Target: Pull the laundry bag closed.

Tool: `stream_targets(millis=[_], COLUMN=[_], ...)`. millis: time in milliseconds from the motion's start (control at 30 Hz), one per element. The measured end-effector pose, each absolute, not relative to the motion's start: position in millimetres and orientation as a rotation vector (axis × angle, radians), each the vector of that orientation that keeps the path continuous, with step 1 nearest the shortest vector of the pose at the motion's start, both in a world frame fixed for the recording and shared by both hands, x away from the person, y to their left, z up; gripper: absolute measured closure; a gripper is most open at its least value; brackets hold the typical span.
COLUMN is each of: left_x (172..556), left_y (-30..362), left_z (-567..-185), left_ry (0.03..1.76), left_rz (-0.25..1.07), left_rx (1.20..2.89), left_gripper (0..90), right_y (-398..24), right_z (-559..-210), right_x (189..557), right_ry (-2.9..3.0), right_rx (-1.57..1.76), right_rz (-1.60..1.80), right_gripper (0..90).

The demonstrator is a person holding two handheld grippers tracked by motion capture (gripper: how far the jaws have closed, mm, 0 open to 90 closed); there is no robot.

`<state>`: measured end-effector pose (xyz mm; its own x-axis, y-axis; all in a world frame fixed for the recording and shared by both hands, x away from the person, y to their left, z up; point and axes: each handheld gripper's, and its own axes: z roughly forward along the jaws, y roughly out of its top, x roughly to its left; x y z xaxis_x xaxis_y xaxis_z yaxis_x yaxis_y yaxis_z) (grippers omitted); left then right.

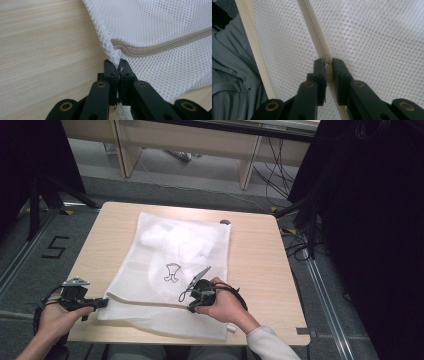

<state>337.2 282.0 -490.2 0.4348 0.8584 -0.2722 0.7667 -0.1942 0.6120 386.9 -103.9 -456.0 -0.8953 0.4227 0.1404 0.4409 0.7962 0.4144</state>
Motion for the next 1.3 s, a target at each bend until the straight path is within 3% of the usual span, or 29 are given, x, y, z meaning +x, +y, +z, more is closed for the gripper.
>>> stream_targets(millis=[1300], left_x=[337], left_y=[282], left_z=[-490], left_ry=[1.369], left_rz=[0.172], left_rx=[2.000], left_gripper=[86.4], right_y=[-124], right_z=[-455], right_x=[383], right_ry=[-2.933], right_rx=[-0.750], right_rz=[-0.705], right_gripper=[82.6])
